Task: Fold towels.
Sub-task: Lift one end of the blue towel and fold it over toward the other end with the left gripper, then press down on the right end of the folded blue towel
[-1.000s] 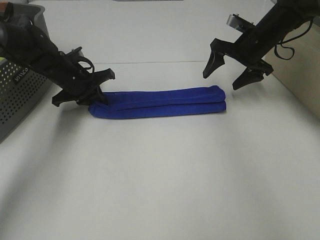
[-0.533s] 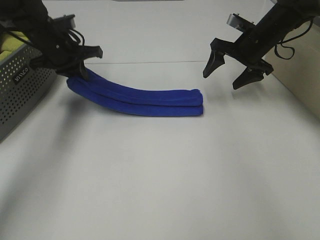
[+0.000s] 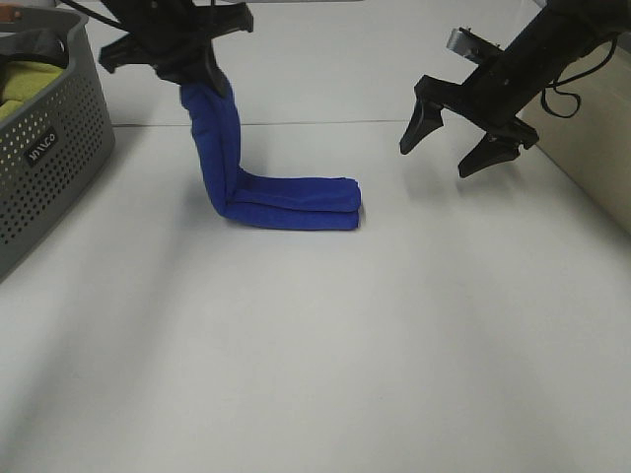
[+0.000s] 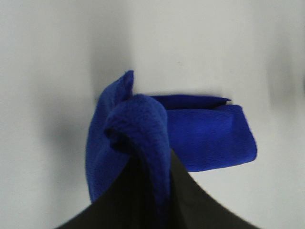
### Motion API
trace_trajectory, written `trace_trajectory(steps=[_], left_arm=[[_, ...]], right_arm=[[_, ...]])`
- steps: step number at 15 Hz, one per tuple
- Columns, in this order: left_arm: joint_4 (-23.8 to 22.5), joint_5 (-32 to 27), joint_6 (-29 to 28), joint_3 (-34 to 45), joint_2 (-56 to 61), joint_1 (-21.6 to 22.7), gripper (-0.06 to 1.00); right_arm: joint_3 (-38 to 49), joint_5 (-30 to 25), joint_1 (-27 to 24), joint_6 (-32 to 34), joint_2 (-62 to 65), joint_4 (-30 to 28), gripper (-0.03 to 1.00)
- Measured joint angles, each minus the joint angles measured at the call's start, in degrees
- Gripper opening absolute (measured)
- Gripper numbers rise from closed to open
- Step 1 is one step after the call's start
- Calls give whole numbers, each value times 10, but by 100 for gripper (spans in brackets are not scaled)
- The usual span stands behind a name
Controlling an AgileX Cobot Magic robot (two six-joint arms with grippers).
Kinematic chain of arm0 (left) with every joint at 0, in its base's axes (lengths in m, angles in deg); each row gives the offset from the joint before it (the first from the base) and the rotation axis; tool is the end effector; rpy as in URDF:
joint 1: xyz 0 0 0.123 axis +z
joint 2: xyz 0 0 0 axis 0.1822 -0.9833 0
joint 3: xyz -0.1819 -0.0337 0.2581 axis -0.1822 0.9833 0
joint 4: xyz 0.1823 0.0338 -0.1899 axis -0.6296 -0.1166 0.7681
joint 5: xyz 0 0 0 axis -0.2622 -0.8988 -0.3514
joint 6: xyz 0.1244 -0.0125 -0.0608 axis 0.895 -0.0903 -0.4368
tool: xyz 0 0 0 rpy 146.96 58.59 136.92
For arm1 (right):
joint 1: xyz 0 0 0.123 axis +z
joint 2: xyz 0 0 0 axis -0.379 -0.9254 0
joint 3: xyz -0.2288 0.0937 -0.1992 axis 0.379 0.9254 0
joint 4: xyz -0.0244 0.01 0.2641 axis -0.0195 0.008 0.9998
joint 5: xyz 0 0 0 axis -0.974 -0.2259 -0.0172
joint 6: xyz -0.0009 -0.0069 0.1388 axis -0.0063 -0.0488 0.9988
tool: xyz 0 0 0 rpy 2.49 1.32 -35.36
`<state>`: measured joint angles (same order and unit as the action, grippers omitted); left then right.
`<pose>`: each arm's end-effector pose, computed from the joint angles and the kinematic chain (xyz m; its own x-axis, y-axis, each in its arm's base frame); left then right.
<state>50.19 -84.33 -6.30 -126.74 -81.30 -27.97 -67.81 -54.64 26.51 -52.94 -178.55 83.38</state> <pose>0.5227 -0.2001 0.2263 -0.9200 -0.0626 -0.3869 0.0925 0.9246 -0.3696 0.5276 0.0958 0.1374 -0.9704 0.0044 -0.2413 -0.0986 0.9053 0.4131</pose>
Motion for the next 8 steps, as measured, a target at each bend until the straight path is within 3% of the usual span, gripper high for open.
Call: trace_trajectory(steps=[4, 6, 8], left_arm=[[71, 105, -41, 0, -74, -54, 8], [103, 131, -45, 0, -95, -66, 11], [139, 144, -45, 0, -111, -70, 29]], right_arm=[[0, -2, 0, 0, 0, 0, 86], [0, -2, 0, 0, 0, 0, 86], [0, -3, 0, 0, 0, 0, 86]])
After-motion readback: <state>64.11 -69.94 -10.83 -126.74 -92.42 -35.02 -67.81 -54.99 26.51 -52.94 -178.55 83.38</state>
